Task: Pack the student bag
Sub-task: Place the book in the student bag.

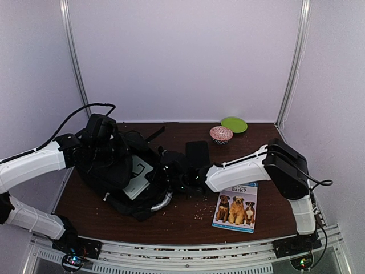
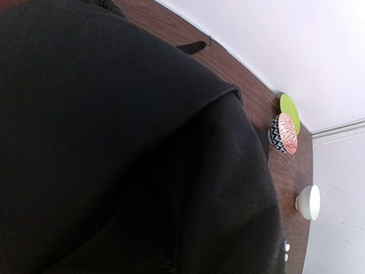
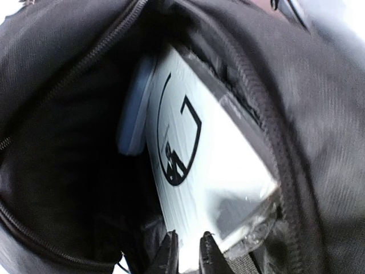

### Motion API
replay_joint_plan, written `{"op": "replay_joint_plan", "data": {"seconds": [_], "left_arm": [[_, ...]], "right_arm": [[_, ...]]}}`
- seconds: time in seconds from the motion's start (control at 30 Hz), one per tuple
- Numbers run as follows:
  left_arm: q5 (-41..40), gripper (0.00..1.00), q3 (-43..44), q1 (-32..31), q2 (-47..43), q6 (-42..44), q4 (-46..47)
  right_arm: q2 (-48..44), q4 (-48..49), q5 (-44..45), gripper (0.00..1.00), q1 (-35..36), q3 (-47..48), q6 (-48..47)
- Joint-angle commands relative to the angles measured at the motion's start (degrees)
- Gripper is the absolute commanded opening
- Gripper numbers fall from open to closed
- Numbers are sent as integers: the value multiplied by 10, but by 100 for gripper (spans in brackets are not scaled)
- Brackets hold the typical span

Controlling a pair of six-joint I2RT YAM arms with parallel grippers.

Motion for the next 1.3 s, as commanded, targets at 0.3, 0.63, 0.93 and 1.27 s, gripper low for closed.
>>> {"op": "replay_joint_plan", "data": {"seconds": [0.3,0.63,0.93,1.27], "left_arm": [[48,0,10,-6,0,6,80],[45,0,15,-6,1,10,75],[83,0,12,-11,6,14,91],[114,0,28,-33,26,24,103]], "right_arm": [[-20,-37,6,42,-10,28,-32],[-18,-38,8,51,-8,-5,-7],[50,-57,-23,38,-13,82,-6],[106,-95,-81,31,-15,204,-34]]}}
